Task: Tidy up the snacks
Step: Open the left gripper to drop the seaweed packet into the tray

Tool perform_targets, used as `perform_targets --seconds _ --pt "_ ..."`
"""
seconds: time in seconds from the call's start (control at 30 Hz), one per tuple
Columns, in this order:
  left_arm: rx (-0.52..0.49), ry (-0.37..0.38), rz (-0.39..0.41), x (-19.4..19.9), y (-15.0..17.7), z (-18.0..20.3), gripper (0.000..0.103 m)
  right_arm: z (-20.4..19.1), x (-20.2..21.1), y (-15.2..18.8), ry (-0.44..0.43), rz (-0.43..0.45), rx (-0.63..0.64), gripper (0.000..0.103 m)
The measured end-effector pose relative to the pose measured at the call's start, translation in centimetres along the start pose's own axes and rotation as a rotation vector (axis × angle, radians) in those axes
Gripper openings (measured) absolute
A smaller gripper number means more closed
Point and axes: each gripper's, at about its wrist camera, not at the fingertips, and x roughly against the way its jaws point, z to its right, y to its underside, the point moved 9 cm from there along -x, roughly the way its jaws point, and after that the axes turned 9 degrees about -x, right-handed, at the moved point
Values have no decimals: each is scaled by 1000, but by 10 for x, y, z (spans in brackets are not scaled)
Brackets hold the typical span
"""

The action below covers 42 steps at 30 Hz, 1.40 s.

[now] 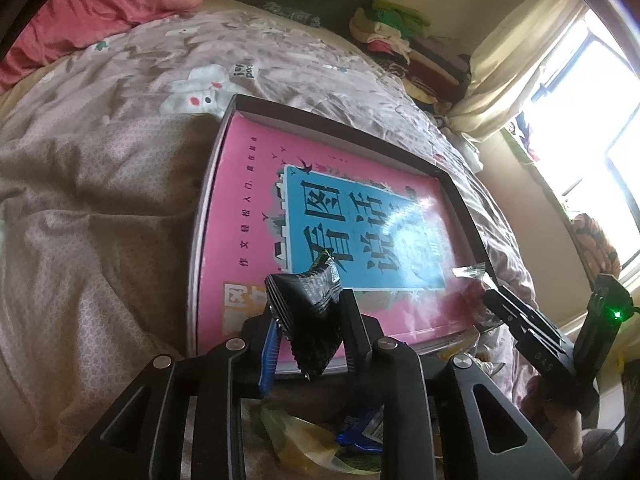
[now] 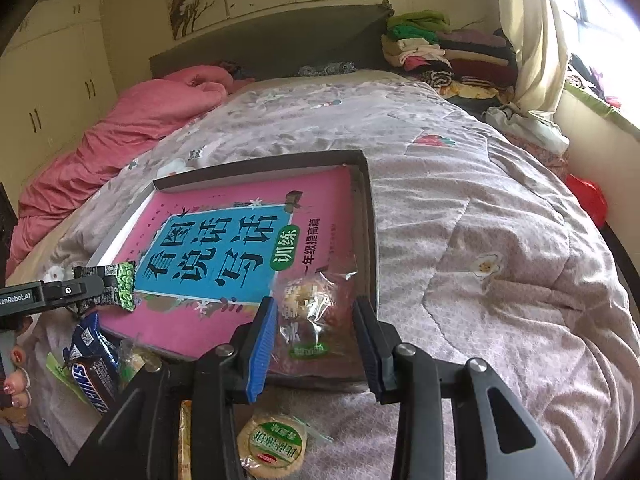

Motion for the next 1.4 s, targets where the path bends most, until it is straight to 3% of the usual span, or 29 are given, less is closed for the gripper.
perform_targets --seconds 0.43,0.87,1.0,1.4 --pt "-24 -27 -12 7 6 0 55 3 17 1 -9 22 -12 39" --pt "-19 -59 19 28 0 -7 63 0 28 -5 -44 49 -30 47" --pt "-24 -56 45 39 -5 -5 70 -3 32 -7 -65 60 -31 50" --pt "-77 -76 74 63 -6 2 73 -9 39 -10 -90 83 -24 58"
